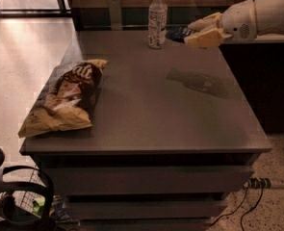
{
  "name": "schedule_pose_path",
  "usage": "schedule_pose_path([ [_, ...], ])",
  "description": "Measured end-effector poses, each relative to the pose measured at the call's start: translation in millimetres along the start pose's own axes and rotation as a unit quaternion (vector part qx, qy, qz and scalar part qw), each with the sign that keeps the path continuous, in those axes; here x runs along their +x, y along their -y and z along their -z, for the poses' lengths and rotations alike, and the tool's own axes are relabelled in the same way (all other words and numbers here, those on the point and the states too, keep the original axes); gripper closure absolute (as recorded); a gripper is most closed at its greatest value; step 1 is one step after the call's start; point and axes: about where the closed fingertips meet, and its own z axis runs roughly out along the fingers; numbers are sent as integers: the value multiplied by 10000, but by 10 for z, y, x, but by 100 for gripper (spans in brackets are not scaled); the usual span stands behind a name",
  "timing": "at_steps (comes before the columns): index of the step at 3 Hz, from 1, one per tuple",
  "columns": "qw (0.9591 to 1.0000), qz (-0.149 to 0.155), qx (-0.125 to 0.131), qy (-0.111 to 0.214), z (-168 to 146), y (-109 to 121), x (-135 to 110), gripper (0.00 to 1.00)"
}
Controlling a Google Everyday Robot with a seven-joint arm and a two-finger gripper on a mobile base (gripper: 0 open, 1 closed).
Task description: Move rxbar blueberry near brown chip bag
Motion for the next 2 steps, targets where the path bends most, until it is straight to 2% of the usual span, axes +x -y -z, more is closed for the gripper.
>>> schedule_pose_path([
  [2,9999,45,-77,107,-109,-65,-26,100],
])
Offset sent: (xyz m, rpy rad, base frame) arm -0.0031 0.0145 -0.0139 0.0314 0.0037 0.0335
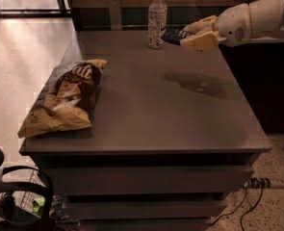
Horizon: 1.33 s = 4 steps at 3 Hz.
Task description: Move rxbar blueberry near brown chip bag
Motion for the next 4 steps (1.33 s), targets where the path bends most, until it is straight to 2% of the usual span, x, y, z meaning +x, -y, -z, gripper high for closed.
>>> schedule_pose_path([
  [1,9999,-12,-150,82,-210,-195,-28,100],
  [2,9995,5,-325,53,-497,-526,-150,100],
  [3,9978,38,-629,-195,-872,-965,-214,100],
  [4,9930,-12,-950,-706,-1226,-1248,-96,100],
])
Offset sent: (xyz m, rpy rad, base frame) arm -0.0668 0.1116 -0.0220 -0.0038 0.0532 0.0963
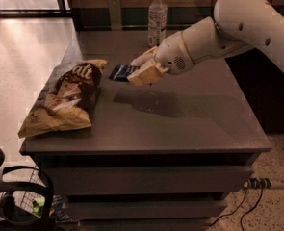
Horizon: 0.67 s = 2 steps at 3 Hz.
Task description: Move rxbar blueberry near brown chip bag
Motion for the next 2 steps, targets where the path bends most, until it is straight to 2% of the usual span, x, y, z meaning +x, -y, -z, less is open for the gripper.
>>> schedule_pose_path([
  [1,9982,91,-559,-221,-216,-213,34,97],
  [2,9984,93,-528,-202,-221,-200,21,75],
])
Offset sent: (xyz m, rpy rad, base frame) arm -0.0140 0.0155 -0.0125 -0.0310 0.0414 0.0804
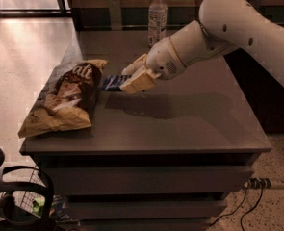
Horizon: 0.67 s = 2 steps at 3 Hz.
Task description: Move rxbar blueberry near brown chip bag
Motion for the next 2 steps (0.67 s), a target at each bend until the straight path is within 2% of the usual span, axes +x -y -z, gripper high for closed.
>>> schedule_pose_path([
  [2,10000,17,-39,-3,-37,-16,-18,28],
])
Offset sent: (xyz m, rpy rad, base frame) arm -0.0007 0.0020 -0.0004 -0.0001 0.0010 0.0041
